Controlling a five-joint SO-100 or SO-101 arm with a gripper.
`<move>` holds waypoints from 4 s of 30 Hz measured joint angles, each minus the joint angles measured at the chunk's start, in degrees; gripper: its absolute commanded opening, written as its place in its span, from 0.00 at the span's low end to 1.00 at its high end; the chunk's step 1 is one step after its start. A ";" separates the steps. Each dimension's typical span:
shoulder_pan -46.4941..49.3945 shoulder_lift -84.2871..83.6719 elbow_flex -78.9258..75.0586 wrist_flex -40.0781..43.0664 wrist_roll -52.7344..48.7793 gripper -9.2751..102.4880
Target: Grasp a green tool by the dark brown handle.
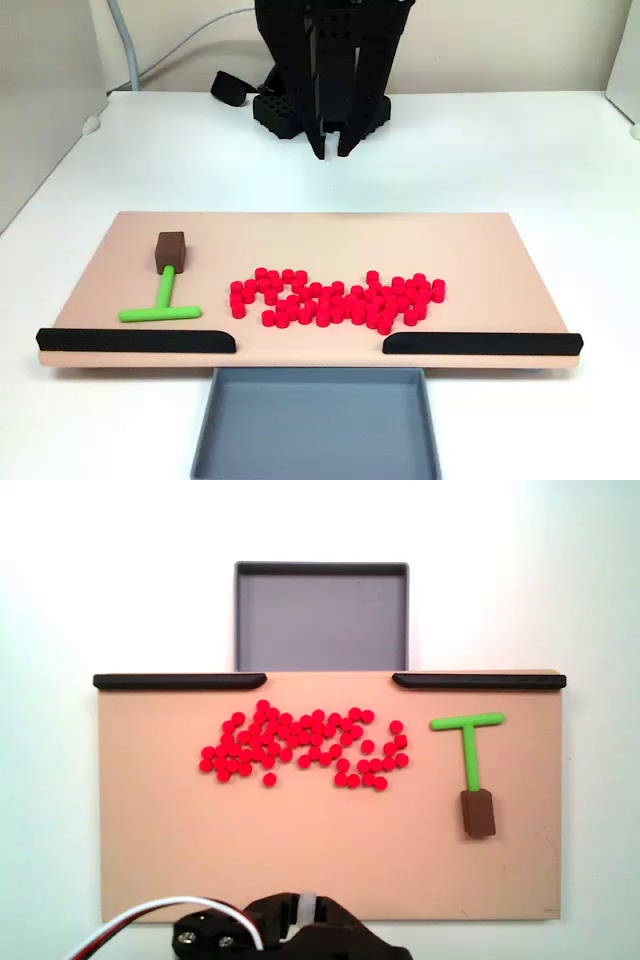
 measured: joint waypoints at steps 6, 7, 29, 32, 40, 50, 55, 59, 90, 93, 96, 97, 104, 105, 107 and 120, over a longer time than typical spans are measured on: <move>2.55 -2.37 0.00 -0.09 0.44 0.08; 2.90 -2.37 0.00 -0.09 0.44 0.08; 3.25 -2.37 0.00 0.00 0.97 0.08; 3.60 -2.37 0.00 0.00 0.35 0.08; 5.71 -2.37 0.00 0.00 -5.54 0.08; 13.27 -7.47 -6.42 -1.41 -14.68 0.08; 16.52 -9.40 -6.59 -4.66 -21.45 0.08; 18.90 -10.55 -6.59 -5.10 -27.07 0.08; 23.55 -16.96 -12.22 -8.00 -37.09 0.26; 23.55 -17.58 -12.30 -8.00 -37.09 0.26; 23.55 -18.28 -12.30 -8.00 -36.74 0.26; 23.55 -18.63 -12.30 -8.00 -36.47 0.26; 23.55 -21.18 -13.89 -8.00 -34.63 0.26; 23.55 -21.36 -13.89 -8.09 -34.37 0.26; 23.20 -21.97 -13.89 -8.26 -33.84 0.25; 22.06 -23.20 -14.15 -9.05 -33.05 0.21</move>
